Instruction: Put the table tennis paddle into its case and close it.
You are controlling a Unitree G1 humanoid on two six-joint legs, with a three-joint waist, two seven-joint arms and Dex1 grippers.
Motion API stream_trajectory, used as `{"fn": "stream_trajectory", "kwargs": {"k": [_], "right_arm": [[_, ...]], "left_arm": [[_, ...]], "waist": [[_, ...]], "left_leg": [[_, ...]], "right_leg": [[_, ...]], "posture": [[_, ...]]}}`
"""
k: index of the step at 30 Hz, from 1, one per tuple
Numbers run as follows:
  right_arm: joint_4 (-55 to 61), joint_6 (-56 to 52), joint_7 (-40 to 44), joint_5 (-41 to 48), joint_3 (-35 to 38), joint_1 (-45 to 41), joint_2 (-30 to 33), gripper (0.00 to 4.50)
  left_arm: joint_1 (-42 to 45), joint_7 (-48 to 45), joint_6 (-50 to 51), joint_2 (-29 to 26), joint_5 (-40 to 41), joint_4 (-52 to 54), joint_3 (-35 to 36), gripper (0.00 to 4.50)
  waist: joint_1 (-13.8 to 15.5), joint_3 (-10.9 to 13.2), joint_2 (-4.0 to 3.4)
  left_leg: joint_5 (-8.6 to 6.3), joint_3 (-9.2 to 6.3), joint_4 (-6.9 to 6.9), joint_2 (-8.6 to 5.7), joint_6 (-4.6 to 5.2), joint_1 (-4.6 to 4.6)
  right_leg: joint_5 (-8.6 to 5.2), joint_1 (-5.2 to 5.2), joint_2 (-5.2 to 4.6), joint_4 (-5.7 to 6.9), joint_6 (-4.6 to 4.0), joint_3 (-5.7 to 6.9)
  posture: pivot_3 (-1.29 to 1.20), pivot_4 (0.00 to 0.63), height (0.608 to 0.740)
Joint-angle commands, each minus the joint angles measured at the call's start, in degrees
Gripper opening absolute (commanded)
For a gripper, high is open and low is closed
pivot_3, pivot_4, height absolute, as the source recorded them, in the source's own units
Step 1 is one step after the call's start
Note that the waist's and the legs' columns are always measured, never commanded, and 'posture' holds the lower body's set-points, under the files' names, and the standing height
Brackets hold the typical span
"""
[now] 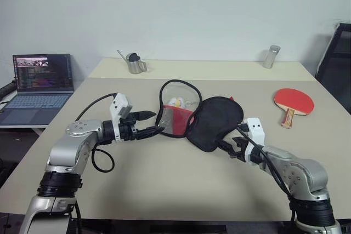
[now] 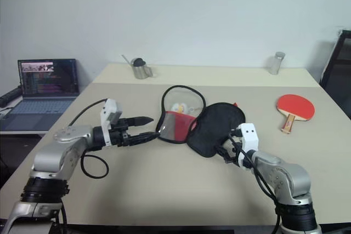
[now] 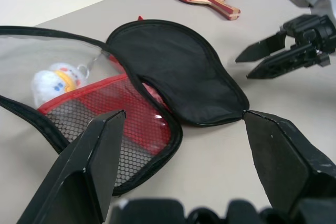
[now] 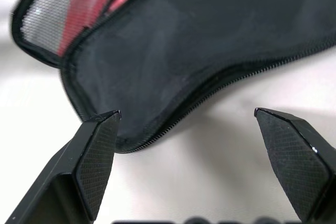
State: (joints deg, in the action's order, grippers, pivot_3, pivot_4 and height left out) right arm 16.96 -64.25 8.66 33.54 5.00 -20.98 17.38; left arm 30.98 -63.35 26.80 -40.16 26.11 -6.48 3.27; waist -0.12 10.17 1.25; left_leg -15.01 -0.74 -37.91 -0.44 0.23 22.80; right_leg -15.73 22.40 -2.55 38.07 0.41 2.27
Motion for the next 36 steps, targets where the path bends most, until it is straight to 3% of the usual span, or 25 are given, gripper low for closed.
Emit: {"fn": "stream_trajectory", "kwargs": {"k": [1,13,17,27,36], "right_arm": [[-1.7,3.5,0.1,-2.1,-1.4,-1.4,-1.9,4.5],[-9.3,12.3,2.9,-8.5,-5.4,-5.3,-5.2,4.5],[-8.6,12.3,3.7,-8.3,-6.2,-5.1,-6.7,3.54],[-6.0,5.0,4.0,-4.6,0.3,-4.7,-4.9,0.02],[-5.2,-4.9,7.7,-0.1,6.7,-4.1,3.1,0.02]], "left_arm": [[1.4,-0.1,-0.7,0.1,0.3,1.3,0.7,3.86],[1.1,0.7,-0.3,0.8,0.3,2.3,0.6,3.86],[0.4,0.9,-0.2,0.8,0.3,3.0,0.5,3.91],[-0.9,0.7,0.5,0.6,0.7,5.2,0.0,3.91],[-0.5,-1.5,1.5,0.8,1.3,6.6,-1.5,3.91]], "waist": [[0.0,0.0,0.0],[-0.1,0.0,-0.01],[-0.1,0.0,-0.01],[0.0,0.0,-0.02],[0.0,0.0,-0.02]], "left_leg": [[0.0,0.0,0.0,0.0,0.0,0.0],[0.0,0.01,0.0,0.01,0.0,-0.01],[0.0,0.01,0.0,0.02,0.0,-0.01],[0.0,0.0,0.0,0.01,0.0,0.0],[0.0,0.0,0.0,0.01,0.0,0.0]], "right_leg": [[0.0,0.0,0.0,0.0,0.0,0.0],[0.0,0.02,0.02,0.03,0.0,-0.02],[0.0,0.02,0.03,0.03,0.0,-0.01],[0.0,0.02,0.01,0.03,0.0,-0.02],[0.0,0.02,0.01,0.03,0.0,-0.02]], "posture": [[0.0,0.15,0.74],[0.0,0.15,0.74],[0.0,0.15,0.74],[0.0,0.15,0.74],[0.0,0.15,0.74]]}}
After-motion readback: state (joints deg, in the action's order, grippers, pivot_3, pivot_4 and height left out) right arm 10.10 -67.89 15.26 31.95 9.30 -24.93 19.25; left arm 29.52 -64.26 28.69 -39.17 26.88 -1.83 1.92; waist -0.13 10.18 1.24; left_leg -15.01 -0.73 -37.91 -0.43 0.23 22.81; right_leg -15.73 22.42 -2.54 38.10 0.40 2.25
